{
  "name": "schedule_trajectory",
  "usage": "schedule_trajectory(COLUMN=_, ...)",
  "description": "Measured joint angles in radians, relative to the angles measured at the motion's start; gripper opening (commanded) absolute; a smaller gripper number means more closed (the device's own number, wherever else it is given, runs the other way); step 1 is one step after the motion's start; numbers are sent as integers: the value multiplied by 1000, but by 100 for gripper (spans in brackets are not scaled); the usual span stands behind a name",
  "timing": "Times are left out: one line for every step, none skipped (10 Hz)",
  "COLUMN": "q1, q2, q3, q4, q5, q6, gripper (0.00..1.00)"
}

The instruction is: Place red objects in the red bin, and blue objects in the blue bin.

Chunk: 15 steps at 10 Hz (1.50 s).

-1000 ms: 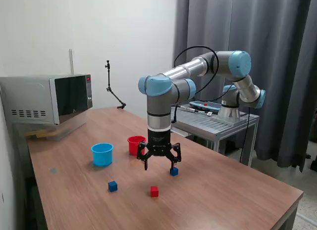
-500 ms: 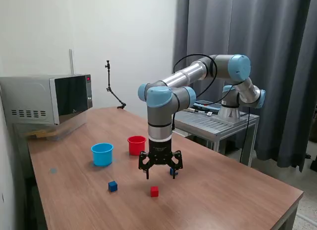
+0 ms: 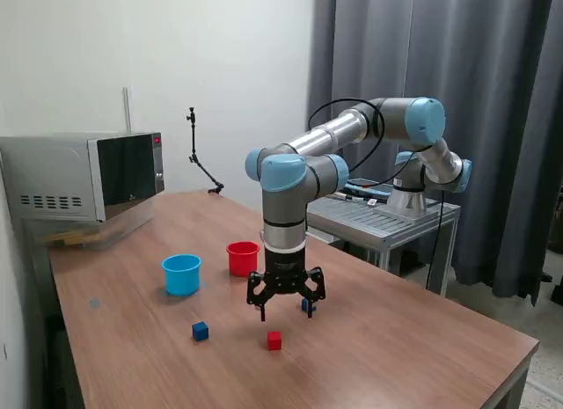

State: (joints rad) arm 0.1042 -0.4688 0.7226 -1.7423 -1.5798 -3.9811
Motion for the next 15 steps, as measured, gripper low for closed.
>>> schedule_trajectory(q1=0, q2=2, q3=-1, q4=0, q5=1, q6=-6, gripper=100)
schedule_trajectory(q1=2, q2=4, q3=-2, q4=0, q5=1, q6=-6, gripper=100)
schedule_trajectory(q1=5, q2=7, q3=-2, q4=-2, q5=1, q6=-3, gripper=100)
schedule_trajectory(q1=7, q2=13, q3=-4, q4=-6, q5=2, q6=1, gripper=100)
schedule_trajectory(q1=9, q2=21, q3=-7, q4=-9, q5=13, q6=4, gripper=100)
schedule_trajectory(q1=11, q2=29, q3=-12, q4=-11, q5=35, q6=4, gripper=100)
schedule_trajectory(q1=11, q2=38, q3=-21, q4=-12, q5=56, q6=4, gripper=100)
schedule_trajectory(q1=11, q2=48, q3=-31, q4=-13, q5=70, q6=4, gripper=100)
schedule_trajectory(q1=11, q2=54, q3=-38, q4=-16, q5=77, q6=4, gripper=100)
schedule_trajectory(q1=11, q2=59, q3=-42, q4=-20, q5=80, q6=4, gripper=100)
schedule_trajectory(q1=10, q2=61, q3=-44, q4=-21, q5=81, q6=4, gripper=100)
schedule_trajectory(q1=8, q2=63, q3=-45, q4=-22, q5=81, q6=3, gripper=100)
schedule_trajectory(q1=4, q2=64, q3=-46, q4=-22, q5=81, q6=2, gripper=100)
schedule_trajectory(q1=-2, q2=65, q3=-47, q4=-23, q5=80, q6=1, gripper=100)
schedule_trajectory(q1=-10, q2=65, q3=-47, q4=-26, q5=80, q6=1, gripper=100)
